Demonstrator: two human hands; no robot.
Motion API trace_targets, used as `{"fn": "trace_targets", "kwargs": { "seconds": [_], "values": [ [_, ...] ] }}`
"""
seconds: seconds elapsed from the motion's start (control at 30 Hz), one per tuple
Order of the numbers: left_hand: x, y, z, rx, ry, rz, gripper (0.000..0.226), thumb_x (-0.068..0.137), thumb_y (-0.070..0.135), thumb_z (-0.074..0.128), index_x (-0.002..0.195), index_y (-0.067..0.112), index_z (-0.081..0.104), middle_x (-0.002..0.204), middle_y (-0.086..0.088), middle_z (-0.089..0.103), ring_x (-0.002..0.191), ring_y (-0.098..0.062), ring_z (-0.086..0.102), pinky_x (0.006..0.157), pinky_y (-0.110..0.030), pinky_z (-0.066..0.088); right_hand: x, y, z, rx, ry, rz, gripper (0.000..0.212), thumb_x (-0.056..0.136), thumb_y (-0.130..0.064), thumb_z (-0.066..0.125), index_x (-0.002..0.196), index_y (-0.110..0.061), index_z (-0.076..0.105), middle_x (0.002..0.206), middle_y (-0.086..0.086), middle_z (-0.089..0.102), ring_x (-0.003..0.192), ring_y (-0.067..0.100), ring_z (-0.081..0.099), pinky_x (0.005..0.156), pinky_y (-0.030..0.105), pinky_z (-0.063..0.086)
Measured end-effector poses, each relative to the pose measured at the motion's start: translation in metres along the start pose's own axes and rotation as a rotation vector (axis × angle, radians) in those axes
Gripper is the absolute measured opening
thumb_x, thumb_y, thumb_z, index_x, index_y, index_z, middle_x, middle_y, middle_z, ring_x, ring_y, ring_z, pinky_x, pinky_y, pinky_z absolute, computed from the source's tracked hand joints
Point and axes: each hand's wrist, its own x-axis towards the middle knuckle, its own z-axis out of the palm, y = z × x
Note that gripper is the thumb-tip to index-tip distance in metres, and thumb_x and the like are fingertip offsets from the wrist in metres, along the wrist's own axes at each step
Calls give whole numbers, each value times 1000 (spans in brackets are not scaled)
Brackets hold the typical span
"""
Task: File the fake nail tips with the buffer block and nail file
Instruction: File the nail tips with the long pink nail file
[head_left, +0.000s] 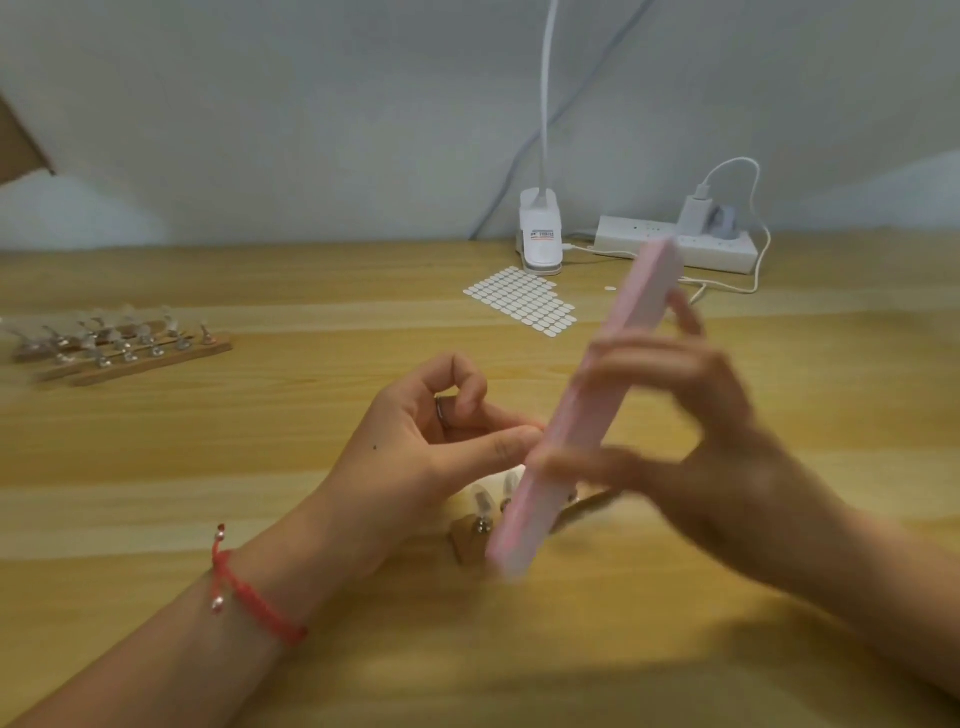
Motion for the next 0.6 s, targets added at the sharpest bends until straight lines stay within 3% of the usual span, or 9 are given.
{"fn": "trace_targets", "kwargs": {
  "seconds": [0.1,0.23,0.33,0.47,0.6],
  "values": [
    [0,-1,0,-5,-21,-19,37,68,4,68,73,10,32,72,-3,73,65,-10,68,63,-18,52,-1,3,-5,16,50,119,53,86,1,71,123,-37,66,124,7,43,128,25,43,117,64,18],
    [-1,-2,1,-41,-48,-37,40,75,-1,69,74,10,31,70,0,72,62,-6,66,57,-13,48,-3,-13,5,21,-47,-72,38,91,-12,71,121,-34,64,127,3,45,129,21,44,116,65,21],
    [0,-3,-2,2,-21,-39,39,72,5,73,72,12,35,73,-2,73,65,-8,66,62,-14,49,4,7,-9,31,47,147,41,87,-2,67,118,-28,63,124,6,43,126,29,43,113,69,23],
    [-2,-4,-3,-26,-44,-64,39,77,0,70,74,11,33,70,3,71,60,-5,62,57,-13,47,-4,-19,8,78,-59,-68,33,94,-13,69,120,-33,64,126,3,46,129,21,46,114,67,25],
    [0,-3,-2,-1,-27,-58,36,73,4,69,72,10,33,73,-1,72,64,-9,65,62,-16,50,-1,4,-6,83,21,163,37,90,-5,65,119,-28,67,126,5,44,129,24,42,113,68,22]
  ]
}}
